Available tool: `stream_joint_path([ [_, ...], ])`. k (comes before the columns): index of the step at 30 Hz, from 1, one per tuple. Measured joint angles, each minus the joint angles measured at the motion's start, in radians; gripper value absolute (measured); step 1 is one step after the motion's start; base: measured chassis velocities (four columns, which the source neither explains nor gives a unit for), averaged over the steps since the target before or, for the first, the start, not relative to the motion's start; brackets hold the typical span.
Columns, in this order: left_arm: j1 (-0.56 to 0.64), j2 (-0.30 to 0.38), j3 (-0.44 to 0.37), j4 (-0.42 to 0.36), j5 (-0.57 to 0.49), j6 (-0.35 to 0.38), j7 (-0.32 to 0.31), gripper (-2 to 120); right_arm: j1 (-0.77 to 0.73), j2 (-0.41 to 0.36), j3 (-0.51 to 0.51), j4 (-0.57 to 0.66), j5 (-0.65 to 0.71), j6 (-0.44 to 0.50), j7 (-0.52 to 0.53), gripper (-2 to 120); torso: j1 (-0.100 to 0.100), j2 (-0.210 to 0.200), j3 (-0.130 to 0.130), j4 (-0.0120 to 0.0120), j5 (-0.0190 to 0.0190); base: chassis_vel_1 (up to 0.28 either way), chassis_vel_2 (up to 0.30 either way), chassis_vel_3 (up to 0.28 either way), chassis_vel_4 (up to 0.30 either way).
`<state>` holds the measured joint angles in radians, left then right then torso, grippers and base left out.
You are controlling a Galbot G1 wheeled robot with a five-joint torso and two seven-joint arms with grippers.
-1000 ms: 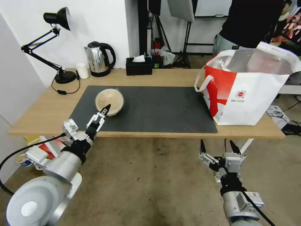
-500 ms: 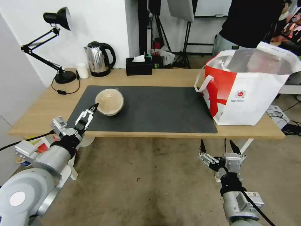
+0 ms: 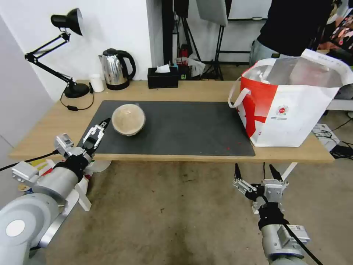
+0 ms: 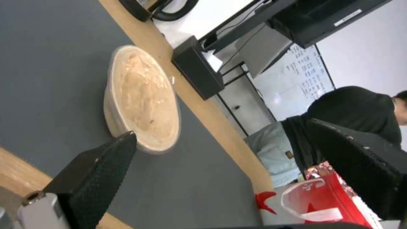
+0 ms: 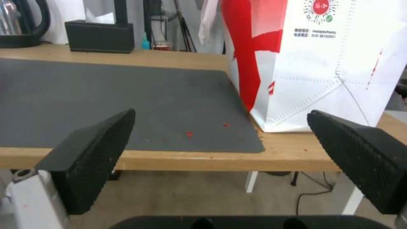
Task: Pick up the trash from the table and place it into the takeout bag.
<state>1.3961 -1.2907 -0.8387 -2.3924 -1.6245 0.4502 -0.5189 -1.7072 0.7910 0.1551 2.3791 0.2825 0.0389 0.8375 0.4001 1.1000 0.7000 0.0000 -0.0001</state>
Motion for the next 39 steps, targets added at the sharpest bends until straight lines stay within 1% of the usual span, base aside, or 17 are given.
stream_joint_path([
  [6, -0.022, 0.004, 0.009, 0.026, 0.000, -0.001, -0.017, 100, 0.000, 0.000, 0.000, 0.000, 0.000, 0.000, 0.000, 100, 0.000, 0.000, 0.000, 0.0000, 0.0001, 0.000, 0.000, 0.000, 0.000],
  [24, -0.084, 0.015, 0.036, 0.087, -0.001, 0.001, -0.034, 100, 0.000, 0.000, 0.000, 0.000, 0.000, 0.000, 0.000, 100, 0.000, 0.000, 0.000, 0.0001, 0.0001, 0.000, 0.000, 0.000, 0.000],
  [27, -0.110, 0.016, 0.037, 0.100, -0.030, 0.016, -0.065, 100, 0.000, 0.000, 0.000, 0.000, 0.000, 0.000, 0.000, 100, 0.000, 0.000, 0.000, 0.0000, 0.0001, 0.000, 0.000, 0.000, 0.000],
  [28, -0.110, 0.016, 0.037, 0.100, -0.030, 0.016, -0.065, 100, 0.000, 0.000, 0.000, 0.000, 0.000, 0.000, 0.000, 100, 0.000, 0.000, 0.000, 0.0000, 0.0001, 0.000, 0.000, 0.000, 0.000],
  [31, -0.126, 0.023, 0.043, 0.110, -0.060, 0.034, -0.090, 100, 0.000, 0.000, 0.000, 0.000, 0.000, 0.000, 0.000, 100, 0.000, 0.000, 0.000, 0.0000, 0.0001, 0.000, 0.000, 0.000, 0.000],
  [36, -0.154, 0.042, 0.046, 0.135, -0.113, 0.054, -0.105, 100, 0.000, 0.000, 0.000, 0.000, 0.000, 0.000, 0.000, 100, 0.000, 0.000, 0.000, 0.0000, 0.0001, 0.000, 0.000, 0.000, 0.000],
  [39, -0.161, 0.047, 0.049, 0.143, -0.126, 0.067, -0.112, 100, 0.000, 0.000, 0.000, 0.000, 0.000, 0.000, 0.000, 100, 0.000, 0.000, 0.000, 0.0001, 0.0001, 0.000, 0.000, 0.000, 0.000],
])
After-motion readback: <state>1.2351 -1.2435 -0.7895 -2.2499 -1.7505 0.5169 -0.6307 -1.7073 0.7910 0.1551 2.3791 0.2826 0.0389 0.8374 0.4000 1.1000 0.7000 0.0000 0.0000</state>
